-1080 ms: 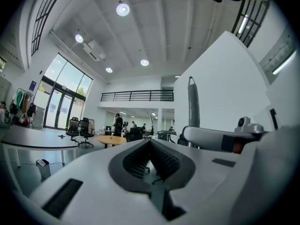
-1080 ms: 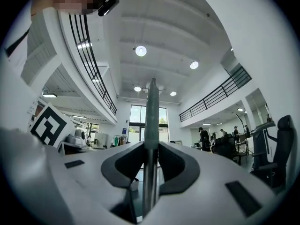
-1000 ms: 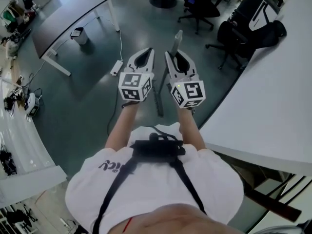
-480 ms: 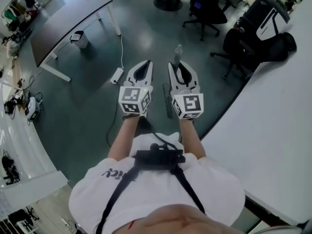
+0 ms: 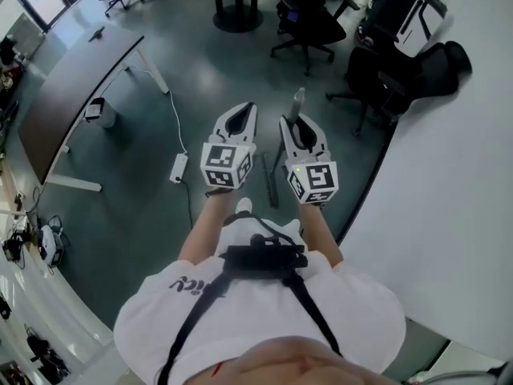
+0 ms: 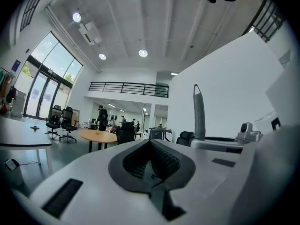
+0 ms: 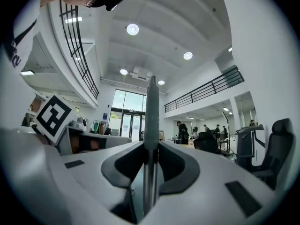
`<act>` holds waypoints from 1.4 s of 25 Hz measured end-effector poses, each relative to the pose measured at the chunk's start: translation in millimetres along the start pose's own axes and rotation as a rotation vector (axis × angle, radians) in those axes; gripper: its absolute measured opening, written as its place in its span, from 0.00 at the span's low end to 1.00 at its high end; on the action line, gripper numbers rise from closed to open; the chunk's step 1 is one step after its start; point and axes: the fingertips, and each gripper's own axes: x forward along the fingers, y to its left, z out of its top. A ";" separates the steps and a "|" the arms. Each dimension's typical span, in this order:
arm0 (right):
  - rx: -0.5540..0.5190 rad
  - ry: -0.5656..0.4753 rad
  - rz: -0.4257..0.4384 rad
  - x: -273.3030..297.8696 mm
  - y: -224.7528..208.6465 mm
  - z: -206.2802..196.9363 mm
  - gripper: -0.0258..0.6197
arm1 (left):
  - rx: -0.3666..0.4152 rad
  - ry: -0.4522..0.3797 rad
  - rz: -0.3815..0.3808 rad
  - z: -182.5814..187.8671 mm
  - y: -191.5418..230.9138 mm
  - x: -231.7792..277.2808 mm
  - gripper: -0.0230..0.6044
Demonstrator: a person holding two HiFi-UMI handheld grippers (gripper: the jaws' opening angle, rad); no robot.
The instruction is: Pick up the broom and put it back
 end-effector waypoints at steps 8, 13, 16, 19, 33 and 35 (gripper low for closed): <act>-0.012 0.050 -0.190 85.5 -68.4 1.9 0.20 | -0.036 -0.004 -0.191 19.4 35.5 108.5 0.05; -0.025 0.057 -0.296 104.0 -119.5 10.1 0.20 | -0.076 0.027 -0.300 14.6 23.2 164.7 0.05; -0.032 0.067 -0.355 106.8 -147.8 9.9 0.20 | -0.092 0.043 -0.369 11.6 6.2 193.1 0.06; -0.033 0.067 -0.419 101.9 -179.8 9.1 0.20 | -0.096 0.052 -0.436 8.7 -16.2 222.9 0.05; -0.037 -0.004 -0.867 -30.7 -370.1 2.1 0.20 | -0.014 0.091 -0.898 -17.5 -244.9 366.1 0.05; -0.036 -0.017 -0.958 -63.9 -395.0 3.8 0.20 | 0.000 0.101 -0.978 -22.4 -284.3 375.6 0.05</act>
